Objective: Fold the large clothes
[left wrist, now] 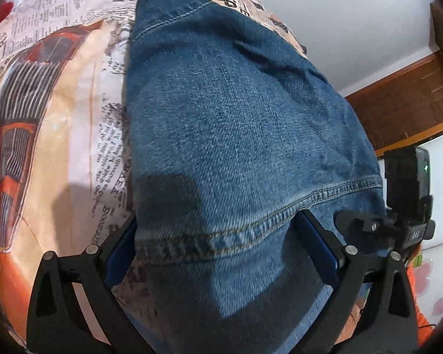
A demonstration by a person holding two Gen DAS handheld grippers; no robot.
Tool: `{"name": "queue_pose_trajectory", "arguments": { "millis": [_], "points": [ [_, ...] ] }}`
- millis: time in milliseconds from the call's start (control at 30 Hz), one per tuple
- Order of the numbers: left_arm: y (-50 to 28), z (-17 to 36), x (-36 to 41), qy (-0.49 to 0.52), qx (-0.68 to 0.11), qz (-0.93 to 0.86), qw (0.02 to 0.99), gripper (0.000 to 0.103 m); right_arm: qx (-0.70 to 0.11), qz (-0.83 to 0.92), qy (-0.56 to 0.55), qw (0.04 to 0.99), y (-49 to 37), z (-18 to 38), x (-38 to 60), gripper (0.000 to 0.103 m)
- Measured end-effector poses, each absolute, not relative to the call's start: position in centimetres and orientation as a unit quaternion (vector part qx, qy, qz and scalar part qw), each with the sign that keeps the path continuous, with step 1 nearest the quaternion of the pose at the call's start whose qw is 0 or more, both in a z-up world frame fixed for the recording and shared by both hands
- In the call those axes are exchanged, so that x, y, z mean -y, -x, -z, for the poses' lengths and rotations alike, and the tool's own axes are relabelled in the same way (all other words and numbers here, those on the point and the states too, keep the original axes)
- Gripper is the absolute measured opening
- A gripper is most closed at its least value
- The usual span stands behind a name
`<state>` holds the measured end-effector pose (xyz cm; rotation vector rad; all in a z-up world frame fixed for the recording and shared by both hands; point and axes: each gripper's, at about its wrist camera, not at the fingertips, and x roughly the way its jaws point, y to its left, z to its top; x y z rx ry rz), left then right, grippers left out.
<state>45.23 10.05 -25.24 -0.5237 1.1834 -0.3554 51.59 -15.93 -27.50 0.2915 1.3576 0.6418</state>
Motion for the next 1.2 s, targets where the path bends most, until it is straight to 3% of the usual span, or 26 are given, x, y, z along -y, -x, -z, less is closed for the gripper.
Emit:
{"name": "queue_pose_trajectory", "arguments": {
  "millis": [133, 200, 400, 867, 1200],
  "points": [
    [-45.5, 24.9, -9.7, 0.237, -0.545, 0.163, 0.787, 0.092, -0.614, -0.296, -0.158, 0.715, -52.4, 27.6, 15.6, 0.069],
    [-45.1, 24.0, -9.6, 0.223, -0.538, 0.165, 0.796, 0.079, -0.608, -0.301, -0.162, 0.717, -52.2, 27.3, 15.5, 0.061],
    [-43.3, 20.9, -8.3, 0.158, -0.509, 0.179, 0.827, 0.063, -0.598, -0.296, -0.150, 0.730, -50.9, 25.2, 15.1, 0.048],
    [-37.5, 10.1, -12.0, 0.130, -0.425, 0.164, 0.881, 0.055, -0.525, -0.326, -0.112, 0.778, -46.3, 14.6, 12.2, 0.045],
    [-34.7, 10.9, -18.9, 0.146, -0.427, 0.116, 0.885, 0.053, -0.523, -0.365, -0.083, 0.766, -43.8, 13.9, 4.4, 0.045]
  ]
}}
